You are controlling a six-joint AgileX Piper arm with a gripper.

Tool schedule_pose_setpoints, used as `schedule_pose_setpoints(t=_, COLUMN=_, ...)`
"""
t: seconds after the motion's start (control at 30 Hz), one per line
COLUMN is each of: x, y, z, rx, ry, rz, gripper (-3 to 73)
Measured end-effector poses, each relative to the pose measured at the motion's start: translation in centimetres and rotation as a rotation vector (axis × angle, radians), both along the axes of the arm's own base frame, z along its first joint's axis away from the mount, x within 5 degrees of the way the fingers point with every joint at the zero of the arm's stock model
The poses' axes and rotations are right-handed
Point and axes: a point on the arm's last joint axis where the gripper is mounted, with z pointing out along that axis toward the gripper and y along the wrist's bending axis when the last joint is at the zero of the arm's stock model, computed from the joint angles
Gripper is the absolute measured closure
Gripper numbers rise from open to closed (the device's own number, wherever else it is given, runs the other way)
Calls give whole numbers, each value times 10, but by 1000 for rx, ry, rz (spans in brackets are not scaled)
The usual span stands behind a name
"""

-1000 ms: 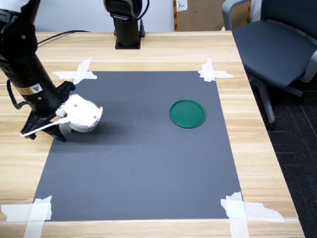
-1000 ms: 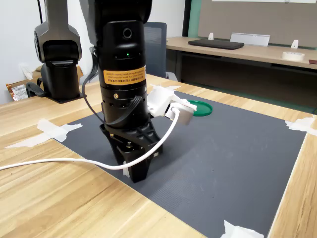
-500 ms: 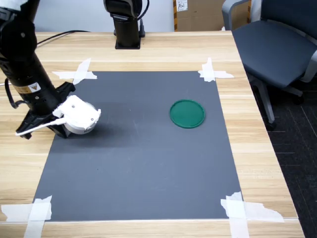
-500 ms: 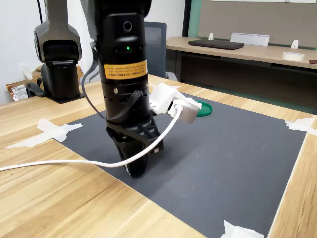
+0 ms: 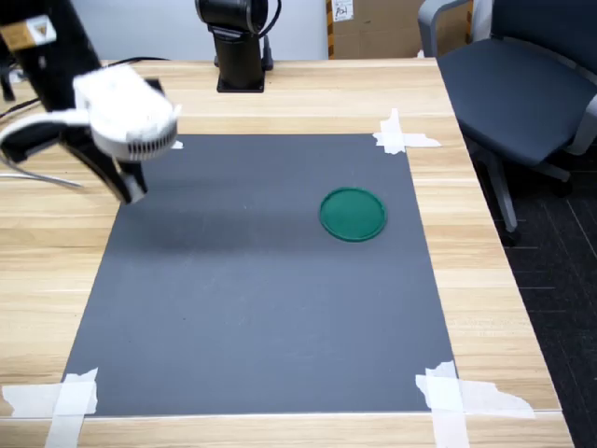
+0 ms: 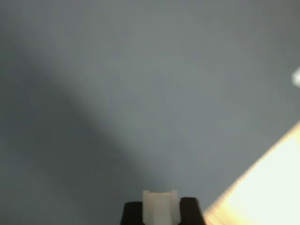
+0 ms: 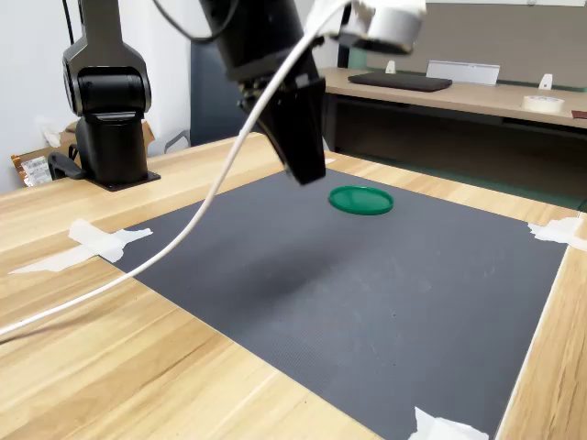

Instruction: Grasp a white terminal and put it in the green lid.

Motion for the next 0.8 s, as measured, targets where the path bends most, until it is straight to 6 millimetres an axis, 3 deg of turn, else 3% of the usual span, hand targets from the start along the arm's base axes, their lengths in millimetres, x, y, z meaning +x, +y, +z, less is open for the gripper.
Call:
schedule_pose_setpoints(t=0.23, x=-16, y=26, z=24, rx=87, ry=-9, rz=29, gripper=619)
schedule_pose_setpoints(t=0.8, x=-26, y=149, z=14, rx=-57, ry=136, rz=183, gripper=619)
